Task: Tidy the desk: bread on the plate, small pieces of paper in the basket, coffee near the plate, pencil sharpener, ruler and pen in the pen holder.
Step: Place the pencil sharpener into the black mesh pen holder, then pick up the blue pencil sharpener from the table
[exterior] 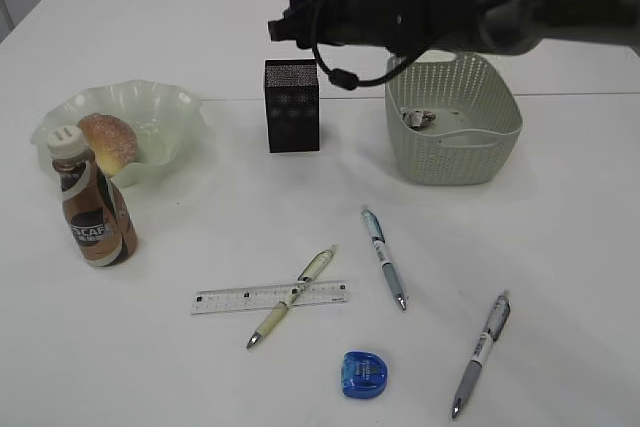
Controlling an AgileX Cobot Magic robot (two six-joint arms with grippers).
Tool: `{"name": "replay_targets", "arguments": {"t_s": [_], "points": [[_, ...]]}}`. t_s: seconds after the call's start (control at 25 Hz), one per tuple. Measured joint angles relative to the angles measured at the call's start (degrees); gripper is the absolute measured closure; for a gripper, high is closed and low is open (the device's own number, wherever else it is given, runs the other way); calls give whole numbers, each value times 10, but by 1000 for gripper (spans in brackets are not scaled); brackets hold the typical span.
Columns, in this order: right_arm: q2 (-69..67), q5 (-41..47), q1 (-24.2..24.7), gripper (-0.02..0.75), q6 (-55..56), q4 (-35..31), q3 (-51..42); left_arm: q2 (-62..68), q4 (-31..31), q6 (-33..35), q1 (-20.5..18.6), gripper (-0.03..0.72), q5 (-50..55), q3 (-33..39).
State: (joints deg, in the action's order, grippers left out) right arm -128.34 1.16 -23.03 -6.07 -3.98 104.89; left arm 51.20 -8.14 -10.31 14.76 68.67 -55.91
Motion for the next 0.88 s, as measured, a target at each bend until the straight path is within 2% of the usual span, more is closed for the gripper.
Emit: {"name": "replay_targets", "arguments": {"t_s": [0.12, 0.32, 0.64, 0.72, 0.88], "points": [[59, 81, 0, 385, 0, -3, 0, 0, 0, 0, 0, 202, 9, 0], [158, 293, 0, 385, 9, -46, 1, 0, 0, 0, 0, 202, 27, 0], [250, 639, 0, 385, 129, -63, 4, 0, 1, 0, 0, 202, 28, 0], [253, 685, 0, 385, 159, -63, 4, 0, 3, 0, 0, 202, 28, 0], [253, 698, -3, 385, 200, -76, -8, 0, 18, 0, 0, 202, 29, 0]]}}
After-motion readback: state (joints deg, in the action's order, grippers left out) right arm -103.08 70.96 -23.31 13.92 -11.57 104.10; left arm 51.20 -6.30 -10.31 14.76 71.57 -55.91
